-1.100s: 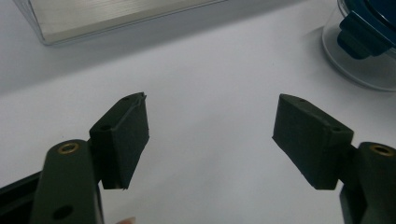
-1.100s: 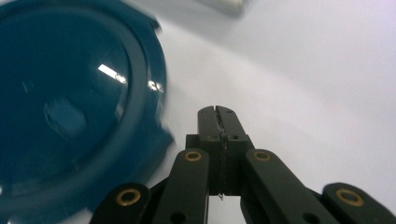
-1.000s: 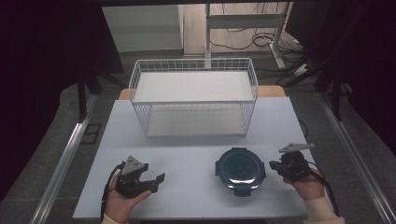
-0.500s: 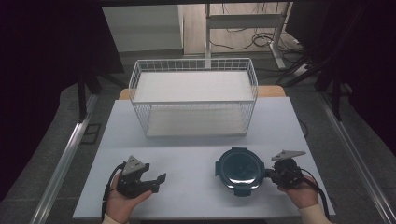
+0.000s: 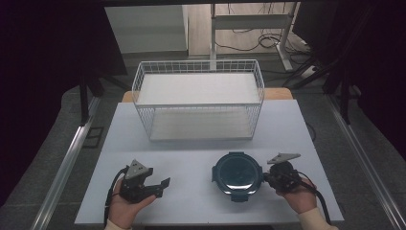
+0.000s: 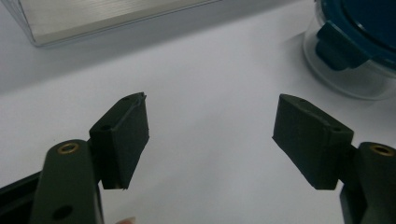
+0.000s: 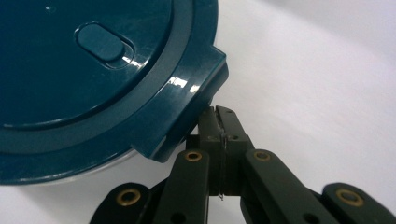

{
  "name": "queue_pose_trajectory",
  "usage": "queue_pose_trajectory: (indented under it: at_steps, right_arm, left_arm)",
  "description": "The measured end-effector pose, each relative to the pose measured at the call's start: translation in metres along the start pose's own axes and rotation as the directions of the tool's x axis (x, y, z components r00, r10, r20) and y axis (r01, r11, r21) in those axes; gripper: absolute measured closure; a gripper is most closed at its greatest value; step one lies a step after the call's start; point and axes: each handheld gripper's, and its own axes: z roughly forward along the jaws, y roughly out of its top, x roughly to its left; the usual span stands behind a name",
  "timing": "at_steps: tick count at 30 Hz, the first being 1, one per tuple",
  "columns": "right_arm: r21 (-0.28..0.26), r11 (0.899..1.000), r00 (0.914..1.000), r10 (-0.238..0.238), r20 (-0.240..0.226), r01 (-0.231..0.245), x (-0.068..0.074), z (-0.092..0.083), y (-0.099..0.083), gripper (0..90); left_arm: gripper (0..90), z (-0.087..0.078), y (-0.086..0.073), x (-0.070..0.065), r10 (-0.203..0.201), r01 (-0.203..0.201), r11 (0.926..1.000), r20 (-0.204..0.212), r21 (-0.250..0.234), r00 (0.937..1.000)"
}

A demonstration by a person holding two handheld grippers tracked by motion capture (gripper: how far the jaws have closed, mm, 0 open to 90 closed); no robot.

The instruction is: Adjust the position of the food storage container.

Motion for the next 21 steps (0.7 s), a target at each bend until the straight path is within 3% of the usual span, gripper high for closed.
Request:
queue_pose_trajectory:
  at_steps: [3,4,10,21]
  right_arm:
    - [0.004,1.000,0.9998,-0.016,-0.010,0.016,0.008,0.003,0.003,89.7]
    - [0.004,0.999,0.9987,-0.048,-0.018,0.048,0.016,0.006,0.006,89.7]
    - [-0.019,0.996,0.9965,-0.083,-0.013,0.082,0.030,0.011,0.016,89.7]
    - [-0.004,0.988,0.9874,-0.157,-0.022,0.157,0.057,0.026,0.031,89.8]
  left_arm:
    - [26.9,0.000,0.000,0.000,0.003,-0.003,1.0000,0.001,-0.001,1.0000]
    - [26.9,0.000,0.000,0.000,0.001,-0.001,1.0000,0.003,-0.003,1.0000]
    - [27.0,-0.002,0.000,0.003,-0.011,0.011,0.9999,0.004,-0.006,0.9999]
    - [26.9,0.001,0.001,0.003,-0.008,0.008,1.0000,0.002,-0.001,1.0000]
